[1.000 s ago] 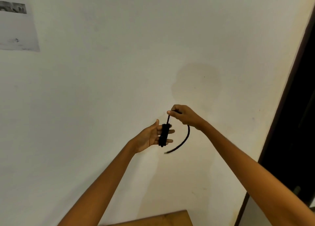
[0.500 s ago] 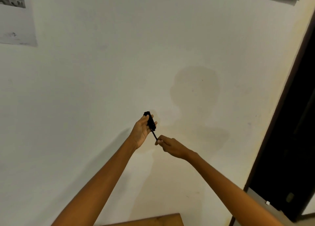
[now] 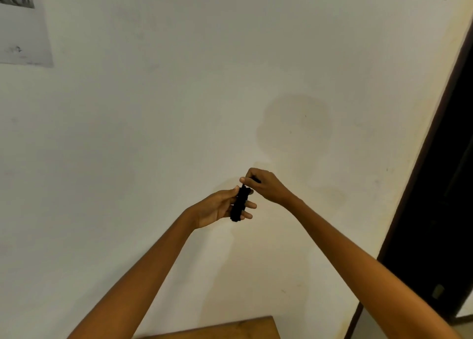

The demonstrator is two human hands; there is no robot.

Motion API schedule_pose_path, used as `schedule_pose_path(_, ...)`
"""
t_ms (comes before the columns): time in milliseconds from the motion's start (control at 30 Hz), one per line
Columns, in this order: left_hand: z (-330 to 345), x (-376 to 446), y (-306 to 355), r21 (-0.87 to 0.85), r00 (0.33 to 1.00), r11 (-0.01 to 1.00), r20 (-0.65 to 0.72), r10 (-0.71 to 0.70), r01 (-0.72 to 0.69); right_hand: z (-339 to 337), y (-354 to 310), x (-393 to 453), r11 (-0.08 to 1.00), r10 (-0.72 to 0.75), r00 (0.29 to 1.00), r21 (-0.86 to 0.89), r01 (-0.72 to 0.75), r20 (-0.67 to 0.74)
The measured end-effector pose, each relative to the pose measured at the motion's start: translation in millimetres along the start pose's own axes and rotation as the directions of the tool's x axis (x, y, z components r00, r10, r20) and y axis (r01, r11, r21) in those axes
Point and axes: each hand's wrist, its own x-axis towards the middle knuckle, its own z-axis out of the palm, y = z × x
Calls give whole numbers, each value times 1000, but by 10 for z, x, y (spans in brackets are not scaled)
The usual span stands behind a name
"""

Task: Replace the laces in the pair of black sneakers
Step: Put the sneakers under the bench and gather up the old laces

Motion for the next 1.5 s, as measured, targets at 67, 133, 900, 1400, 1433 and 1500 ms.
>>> schedule_pose_path(67, 5, -3, -5, -24, 1000, 1000, 4, 9, -8, 101, 44, -24, 990, 45, 998, 135, -39, -41)
schedule_pose_path(133, -2, -15, -23, -59, 999, 997, -13, 40, -41, 207, 47, -65, 940, 123, 990, 328, -94, -71)
schedule_pose_path(900, -133, 116, -527, -430, 907, 885, -421, -22, -178, 1143, 155, -243, 648, 371, 921, 677, -349, 120)
schedule_pose_path(1400, -474, -5, -876, -145, 692, 988, -718, -69, -52, 1588, 228, -40, 602, 518, 852, 679, -421, 70)
schedule_pose_path(1433, -517, -78, -919, -131, 690, 989, -721, -53, -61, 1669, 226, -40, 603, 507, 857, 671, -431, 95)
schedule_pose_path(1500, -590, -235, -1010, -139, 664, 985, -747, -37, -102, 1848, 195, -59, 602, 471, 869, 666, -441, 149)
